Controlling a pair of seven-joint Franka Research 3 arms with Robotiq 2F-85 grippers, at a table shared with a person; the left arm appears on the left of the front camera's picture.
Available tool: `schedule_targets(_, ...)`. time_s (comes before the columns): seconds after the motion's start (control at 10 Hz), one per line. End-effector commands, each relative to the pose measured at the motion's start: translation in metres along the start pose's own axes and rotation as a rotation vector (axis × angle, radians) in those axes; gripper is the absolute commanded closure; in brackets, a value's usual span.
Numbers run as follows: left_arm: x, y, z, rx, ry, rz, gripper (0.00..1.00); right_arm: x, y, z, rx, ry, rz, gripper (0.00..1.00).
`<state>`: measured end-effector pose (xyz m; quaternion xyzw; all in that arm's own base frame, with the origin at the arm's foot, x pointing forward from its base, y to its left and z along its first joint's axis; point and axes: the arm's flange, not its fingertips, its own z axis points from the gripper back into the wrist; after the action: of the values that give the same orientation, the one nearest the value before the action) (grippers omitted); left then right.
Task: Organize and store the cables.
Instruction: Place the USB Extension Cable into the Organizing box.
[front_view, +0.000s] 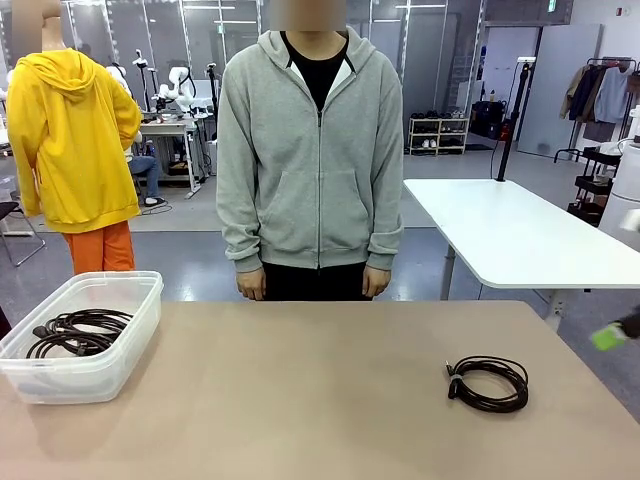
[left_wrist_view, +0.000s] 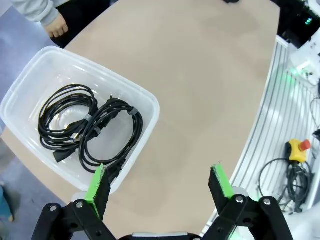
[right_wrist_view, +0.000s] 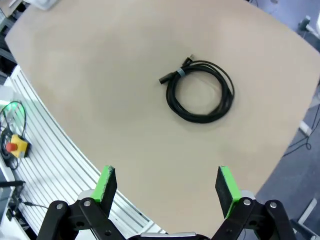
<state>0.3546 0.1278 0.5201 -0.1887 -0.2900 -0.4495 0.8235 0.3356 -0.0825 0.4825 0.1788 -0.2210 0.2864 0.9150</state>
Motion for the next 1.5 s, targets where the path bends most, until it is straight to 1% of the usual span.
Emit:
schedule_targets(0.0, 0.000, -0.002, 0.002, 0.003, 0.002, 0.000, 0.00, 0.023, 0.013, -0.037, -0.034, 0.069, -0.084, 0.00)
schedule_targets(0.1, 0.000, -0.002, 0.002, 0.003, 0.002, 0.000, 0.00, 0.037, 0.018, -0.048, -0.082, 0.065, -0.107, 0.00)
schedule_targets(0.2, 0.000, -0.002, 0.002, 0.003, 0.002, 0.000, 0.00, 0.047, 0.025, -0.057, -0.110, 0.083, -0.122, 0.00)
schedule_targets(0.3, 0.000, -0.002, 0.002, 0.003, 0.002, 0.000, 0.00, 0.056, 0.032, -0.069, -0.170, 0.122, -0.141, 0.00)
schedule_targets(0.4, 0.000, -0.002, 0.002, 0.003, 0.002, 0.000, 0.00, 0.064, 0.035, -0.084, -0.189, 0.157, -0.190, 0.00)
schedule_targets(0.6, 0.000, -0.002, 0.002, 0.003, 0.002, 0.000, 0.00, 0.082, 0.036, -0.119, -0.170, 0.162, -0.253, 0.00)
schedule_targets(0.7, 0.000, -0.002, 0.002, 0.003, 0.002, 0.000, 0.00, 0.088, 0.036, -0.138, -0.160, 0.176, -0.315, 0.00)
schedule_targets(0.8, 0.000, -0.002, 0.002, 0.003, 0.002, 0.000, 0.00, 0.094, 0.038, -0.154, -0.183, 0.178, -0.345, 0.00)
schedule_targets(1.0, 0.000, -0.002, 0.002, 0.003, 0.002, 0.000, 0.00, 0.099, 0.041, -0.187, -0.225, 0.195, -0.354, 0.00)
schedule_targets(1.1, 0.000, -0.002, 0.002, 0.003, 0.002, 0.000, 0.00, 0.099, 0.039, -0.193, -0.208, 0.202, -0.361, 0.00)
schedule_targets(1.2, 0.000, -0.002, 0.002, 0.003, 0.002, 0.000, 0.00, 0.097, 0.039, -0.190, -0.199, 0.199, -0.364, 0.00)
schedule_targets(1.3, 0.000, -0.002, 0.002, 0.003, 0.002, 0.000, 0.00, 0.094, 0.041, -0.179, -0.221, 0.201, -0.350, 0.00)
schedule_targets(1.4, 0.000, -0.002, 0.002, 0.003, 0.002, 0.000, 0.00, 0.092, 0.038, -0.193, -0.184, 0.205, -0.342, 0.00)
